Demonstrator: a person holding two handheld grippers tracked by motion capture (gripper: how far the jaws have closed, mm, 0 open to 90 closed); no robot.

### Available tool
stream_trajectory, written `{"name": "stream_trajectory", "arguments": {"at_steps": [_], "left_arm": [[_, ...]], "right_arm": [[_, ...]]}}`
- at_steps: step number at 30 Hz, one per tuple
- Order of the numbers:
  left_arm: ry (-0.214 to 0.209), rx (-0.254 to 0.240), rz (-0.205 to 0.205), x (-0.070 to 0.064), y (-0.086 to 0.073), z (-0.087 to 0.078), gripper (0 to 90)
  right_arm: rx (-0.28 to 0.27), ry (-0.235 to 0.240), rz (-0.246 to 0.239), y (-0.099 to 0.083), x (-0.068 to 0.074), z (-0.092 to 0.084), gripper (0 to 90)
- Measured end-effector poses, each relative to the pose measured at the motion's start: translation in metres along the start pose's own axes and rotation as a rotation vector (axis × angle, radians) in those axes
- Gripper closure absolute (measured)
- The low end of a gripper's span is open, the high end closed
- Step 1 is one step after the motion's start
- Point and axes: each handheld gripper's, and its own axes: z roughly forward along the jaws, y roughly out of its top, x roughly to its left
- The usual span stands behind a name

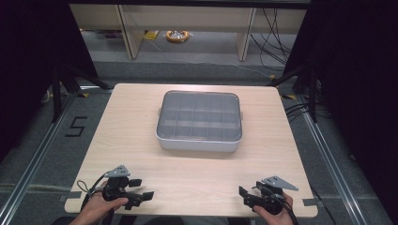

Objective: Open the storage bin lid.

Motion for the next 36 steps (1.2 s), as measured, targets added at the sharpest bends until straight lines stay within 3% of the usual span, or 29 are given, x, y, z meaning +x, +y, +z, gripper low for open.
{"name": "stream_trajectory", "arguments": {"at_steps": [2,3,6,7,8,14,16,18,24,25,26,27,28,29,30,31,36], "left_arm": [[0.002,-0.001,-0.001,0.000,0.000,0.000,18.4],[0.002,-0.002,-0.003,0.000,0.000,0.000,18.4],[0.012,0.015,0.014,0.001,0.000,0.000,18.4],[0.001,-0.004,-0.003,0.000,0.000,0.000,18.4],[0.003,-0.004,-0.006,0.000,0.000,0.000,18.4],[0.014,-0.007,-0.006,0.000,0.000,0.000,18.5],[0.023,-0.005,-0.008,0.000,0.000,-0.001,18.5],[0.002,-0.003,-0.009,0.002,0.001,-0.001,18.5],[0.009,-0.015,-0.011,0.002,0.001,-0.001,18.6],[0.008,-0.015,-0.011,0.002,0.001,-0.001,18.6],[0.007,-0.014,-0.011,0.002,0.001,-0.001,18.6],[0.007,-0.014,-0.011,0.002,0.001,-0.001,18.6],[0.006,-0.010,-0.011,0.002,0.002,-0.001,18.6],[0.006,-0.015,-0.012,0.002,0.002,-0.001,18.6],[0.007,-0.021,-0.015,0.002,0.002,-0.001,18.6],[0.004,-0.020,-0.018,0.002,0.002,-0.001,18.6],[0.016,-0.048,-0.037,0.004,0.003,-0.003,18.8]], "right_arm": [[-0.007,0.006,0.000,0.000,0.000,0.001,26.2],[0.020,0.001,0.048,0.000,0.004,-0.002,26.2],[0.020,0.011,0.044,0.000,0.003,-0.002,26.1],[0.002,0.024,0.048,0.000,0.003,0.000,26.1],[-0.007,0.025,0.009,0.000,-0.001,0.001,26.1],[0.000,0.014,0.016,0.001,-0.002,0.000,26.1],[-0.021,0.038,0.027,0.000,-0.003,0.001,26.1],[-0.024,0.019,0.026,0.001,-0.003,0.001,26.1],[-0.031,0.027,0.052,0.002,-0.005,0.000,26.1],[-0.039,0.026,0.101,0.002,-0.003,0.000,26.0],[-0.038,0.032,0.117,0.002,-0.002,0.000,26.1],[-0.038,0.032,0.117,0.002,-0.002,0.000,26.1],[-0.058,0.035,0.077,0.003,-0.007,0.001,26.1],[-0.058,0.035,0.077,0.003,-0.007,0.001,26.1],[-0.041,0.025,0.116,0.004,-0.004,-0.001,26.2],[-0.073,0.044,0.081,0.005,-0.008,0.003,26.3],[-0.093,0.057,0.109,0.007,-0.010,0.004,26.3]]}}
